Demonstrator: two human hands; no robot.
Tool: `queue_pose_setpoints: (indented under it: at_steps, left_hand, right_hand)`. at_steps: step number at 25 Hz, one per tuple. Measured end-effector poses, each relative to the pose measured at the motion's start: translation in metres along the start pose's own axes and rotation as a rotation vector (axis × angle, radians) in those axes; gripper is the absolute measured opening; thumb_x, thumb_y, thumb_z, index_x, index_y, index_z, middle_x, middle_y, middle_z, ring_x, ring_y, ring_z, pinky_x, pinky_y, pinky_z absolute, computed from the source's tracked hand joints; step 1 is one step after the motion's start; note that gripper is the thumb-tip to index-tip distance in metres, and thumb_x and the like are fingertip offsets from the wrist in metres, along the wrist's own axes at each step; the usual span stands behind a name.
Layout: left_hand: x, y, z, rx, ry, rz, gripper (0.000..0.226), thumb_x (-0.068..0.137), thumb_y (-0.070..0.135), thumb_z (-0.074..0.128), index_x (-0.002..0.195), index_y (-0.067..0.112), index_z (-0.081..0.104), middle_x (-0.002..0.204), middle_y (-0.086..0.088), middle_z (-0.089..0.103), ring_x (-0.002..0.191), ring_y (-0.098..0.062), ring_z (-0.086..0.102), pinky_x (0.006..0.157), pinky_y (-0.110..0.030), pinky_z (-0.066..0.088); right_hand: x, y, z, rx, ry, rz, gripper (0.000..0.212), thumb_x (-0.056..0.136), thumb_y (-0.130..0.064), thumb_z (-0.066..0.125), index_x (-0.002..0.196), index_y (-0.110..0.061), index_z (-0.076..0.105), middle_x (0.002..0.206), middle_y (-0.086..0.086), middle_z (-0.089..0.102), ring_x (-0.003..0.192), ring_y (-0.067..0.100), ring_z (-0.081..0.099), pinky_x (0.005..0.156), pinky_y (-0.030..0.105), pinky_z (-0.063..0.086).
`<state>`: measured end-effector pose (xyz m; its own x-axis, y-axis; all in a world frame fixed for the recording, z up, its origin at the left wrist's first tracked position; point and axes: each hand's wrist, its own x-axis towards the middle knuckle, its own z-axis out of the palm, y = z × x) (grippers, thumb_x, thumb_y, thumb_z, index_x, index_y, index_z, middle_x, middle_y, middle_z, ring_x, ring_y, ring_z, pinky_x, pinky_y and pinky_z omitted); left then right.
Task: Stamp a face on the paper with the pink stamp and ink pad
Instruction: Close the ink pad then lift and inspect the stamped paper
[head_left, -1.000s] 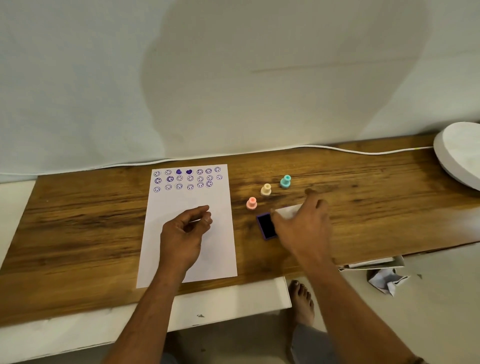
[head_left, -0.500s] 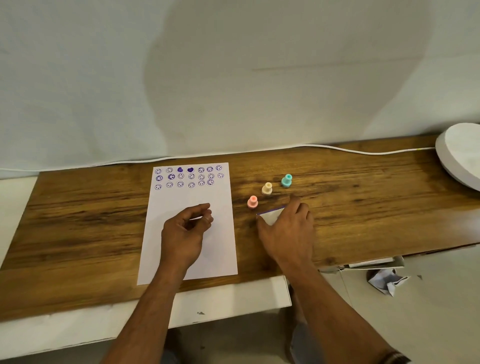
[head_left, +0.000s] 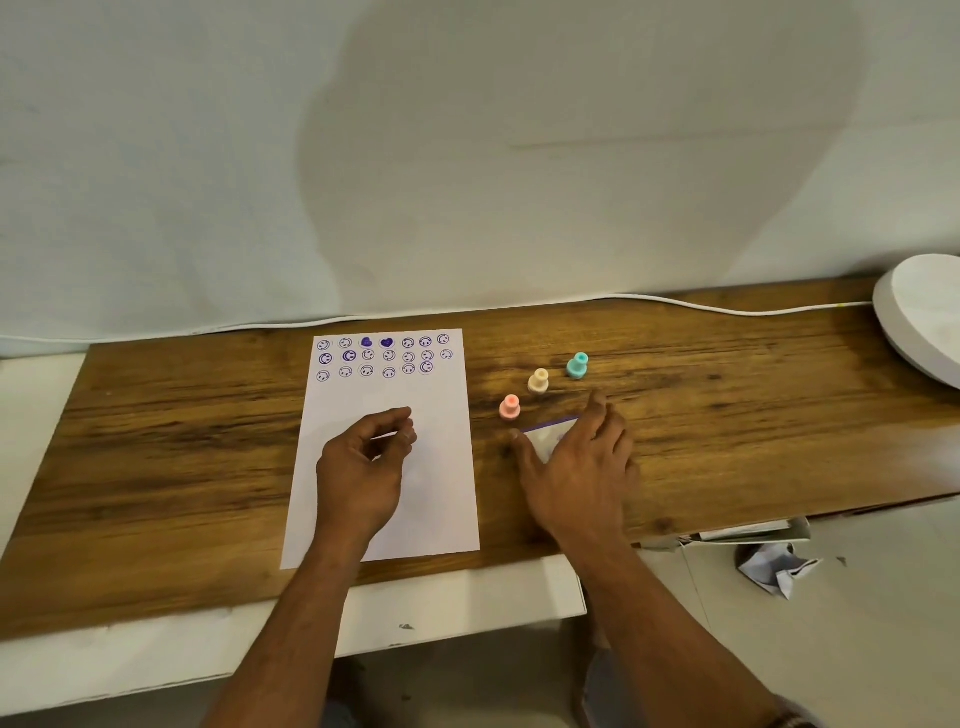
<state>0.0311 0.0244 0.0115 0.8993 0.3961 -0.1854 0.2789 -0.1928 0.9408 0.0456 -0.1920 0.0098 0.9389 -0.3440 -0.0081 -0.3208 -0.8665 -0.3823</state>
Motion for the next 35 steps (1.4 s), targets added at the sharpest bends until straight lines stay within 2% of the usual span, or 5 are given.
queue_pose_setpoints:
  at_steps: [7,13,23,30,35]
  left_hand:
    - [0.005,-0.009,-0.018,0.474,0.195,0.123,0.038,0.094,0.027,0.072,0.132,0.022,0.067,0.145,-0.006,0.060,0.136,-0.028,0.052,0.108,-0.044,0.047]
    - [0.010,-0.019,-0.026,0.839,0.037,-0.139,0.093,0.097,0.056,0.054,0.164,0.011,0.006,0.171,-0.019,0.014,0.158,-0.038,0.011,0.126,-0.050,0.019]
    - [0.034,0.001,-0.055,-0.345,0.221,-0.335,0.071,0.078,0.016,0.089,0.141,0.017,0.057,0.113,0.002,0.073,0.103,-0.021,0.071,0.092,-0.039,0.056]
    - [0.027,-0.004,-0.065,0.095,0.324,-0.157,0.024,0.087,0.011,0.079,0.076,0.031,0.071,0.077,0.019,0.071,0.076,-0.011,0.072,0.074,-0.028,0.054]
    - [0.033,-0.003,-0.072,-0.386,0.241,-0.219,0.016,0.092,0.007,0.074,0.101,0.019,0.079,0.101,-0.002,0.082,0.088,-0.019,0.077,0.083,-0.036,0.059]
  right_hand:
    - [-0.055,-0.046,0.026,0.193,-0.164,-0.526,0.058,0.097,-0.045,0.067,0.149,-0.029,0.047,0.151,0.001,0.055,0.137,0.023,0.050,0.106,0.044,0.050]
    - [-0.050,-0.046,0.047,0.039,-0.317,-0.549,0.063,0.104,-0.047,0.054,0.160,-0.028,0.033,0.168,0.000,0.033,0.153,0.024,0.030,0.119,0.039,0.035]
    - [-0.048,-0.044,0.050,0.062,-0.329,-0.518,0.068,0.101,-0.048,0.061,0.160,-0.026,0.034,0.166,-0.003,0.038,0.151,0.022,0.035,0.116,0.038,0.038]
    - [-0.047,-0.043,0.047,0.183,-0.357,-0.417,0.073,0.098,-0.050,0.064,0.159,-0.029,0.031,0.167,-0.002,0.033,0.148,0.024,0.039,0.113,0.042,0.044]
    - [-0.033,-0.051,0.032,0.477,-0.305,-0.168,0.071,0.094,-0.049,0.070,0.155,-0.031,0.037,0.162,-0.003,0.041,0.143,0.024,0.047,0.107,0.044,0.049]
